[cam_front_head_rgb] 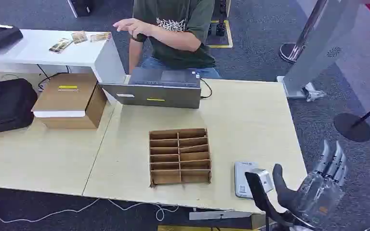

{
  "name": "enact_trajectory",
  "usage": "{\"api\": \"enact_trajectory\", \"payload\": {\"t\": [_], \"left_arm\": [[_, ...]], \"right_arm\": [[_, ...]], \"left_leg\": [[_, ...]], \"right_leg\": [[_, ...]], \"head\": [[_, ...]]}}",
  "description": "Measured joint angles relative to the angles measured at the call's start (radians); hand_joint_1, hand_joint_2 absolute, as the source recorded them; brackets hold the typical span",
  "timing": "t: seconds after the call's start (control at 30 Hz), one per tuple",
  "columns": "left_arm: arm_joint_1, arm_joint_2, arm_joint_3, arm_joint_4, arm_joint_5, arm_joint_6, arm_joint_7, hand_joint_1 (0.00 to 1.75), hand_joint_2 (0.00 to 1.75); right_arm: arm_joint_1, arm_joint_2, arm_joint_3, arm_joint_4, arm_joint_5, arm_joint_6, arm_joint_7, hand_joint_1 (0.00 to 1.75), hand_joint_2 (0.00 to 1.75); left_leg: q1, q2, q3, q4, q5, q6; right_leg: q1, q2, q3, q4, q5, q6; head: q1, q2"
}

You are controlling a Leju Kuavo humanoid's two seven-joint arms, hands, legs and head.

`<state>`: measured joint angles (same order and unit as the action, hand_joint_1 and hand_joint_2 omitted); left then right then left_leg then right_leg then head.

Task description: Pass the card to the sensor for recognition and then transmit it.

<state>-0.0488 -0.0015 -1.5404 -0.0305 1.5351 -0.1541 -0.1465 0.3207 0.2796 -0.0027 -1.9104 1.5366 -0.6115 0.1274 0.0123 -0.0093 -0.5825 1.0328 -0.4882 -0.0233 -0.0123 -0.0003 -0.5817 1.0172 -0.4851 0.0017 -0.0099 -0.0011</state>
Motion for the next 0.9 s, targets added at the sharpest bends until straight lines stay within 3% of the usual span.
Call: {"api": "enact_trajectory", "payload": {"t": [0.9], "left_arm": [[-0.001, 0.001, 0.000, 0.000, -0.024, -0.005, 0.000, 0.00, 0.00]], "right_arm": [[-0.036, -0.008, 0.000, 0.040, -0.003, -0.013, -0.002, 0.00, 1.75]], "left_leg": [[0.000, 0.000, 0.000, 0.000, 0.000, 0.000]], "right_leg": [[0.000, 0.000, 0.000, 0.000, 0.000, 0.000]], "head": [[0.000, 0.000]]}}
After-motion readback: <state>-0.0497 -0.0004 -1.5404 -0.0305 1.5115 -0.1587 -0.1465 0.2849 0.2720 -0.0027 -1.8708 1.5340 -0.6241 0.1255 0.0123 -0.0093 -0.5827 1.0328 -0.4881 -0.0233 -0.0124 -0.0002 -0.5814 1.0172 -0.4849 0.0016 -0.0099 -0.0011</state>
